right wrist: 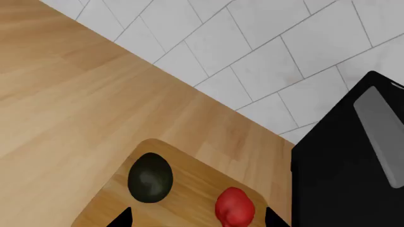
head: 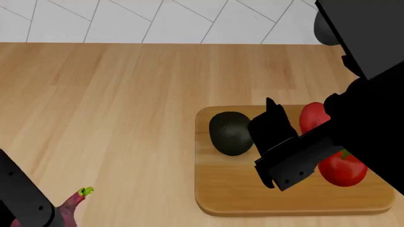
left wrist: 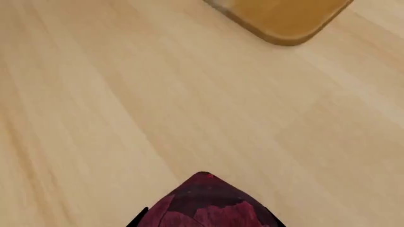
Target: Place the avocado, onion, tomato and bell pepper on the cutting board.
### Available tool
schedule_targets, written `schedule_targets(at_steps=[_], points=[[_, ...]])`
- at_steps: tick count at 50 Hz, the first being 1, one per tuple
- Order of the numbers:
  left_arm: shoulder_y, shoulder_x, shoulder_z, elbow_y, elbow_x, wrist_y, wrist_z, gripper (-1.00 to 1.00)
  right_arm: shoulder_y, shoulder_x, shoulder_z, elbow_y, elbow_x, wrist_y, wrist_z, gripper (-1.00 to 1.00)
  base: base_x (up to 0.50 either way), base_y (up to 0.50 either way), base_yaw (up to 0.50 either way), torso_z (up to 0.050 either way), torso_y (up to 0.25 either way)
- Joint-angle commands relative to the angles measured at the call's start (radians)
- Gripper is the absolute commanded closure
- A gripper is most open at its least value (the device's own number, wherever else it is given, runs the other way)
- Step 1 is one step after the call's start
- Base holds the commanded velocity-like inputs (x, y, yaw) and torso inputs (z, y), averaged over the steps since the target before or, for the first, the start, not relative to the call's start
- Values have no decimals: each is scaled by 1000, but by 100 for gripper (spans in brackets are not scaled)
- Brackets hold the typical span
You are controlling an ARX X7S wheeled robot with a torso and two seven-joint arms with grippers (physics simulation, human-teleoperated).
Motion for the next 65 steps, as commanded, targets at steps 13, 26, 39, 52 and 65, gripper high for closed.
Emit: schedule_targets(at_steps=[13, 26, 39, 52, 65], points=[[-37, 209, -89, -132, 120, 49, 127, 100, 20, 93, 57, -33, 9, 10, -2, -100, 0, 0, 0, 0, 0], [-76, 352, -109, -220, 179, 36, 219, 100, 22, 145, 71, -38, 8, 12, 7, -100, 0, 0, 0, 0, 0], [-108, 476, -112, -323, 223, 30, 273, 100, 16, 166, 78, -30, -13, 19, 3, -100, 0, 0, 0, 0, 0], [-104, 581, -116, -429, 243, 54, 310, 100, 18, 194, 90, -40, -1, 20, 12, -100, 0, 0, 0, 0, 0], [-86, 671, -115, -464, 250, 77, 321, 100, 32, 193, 97, -26, 18, 41, 31, -100, 0, 0, 0, 0, 0]])
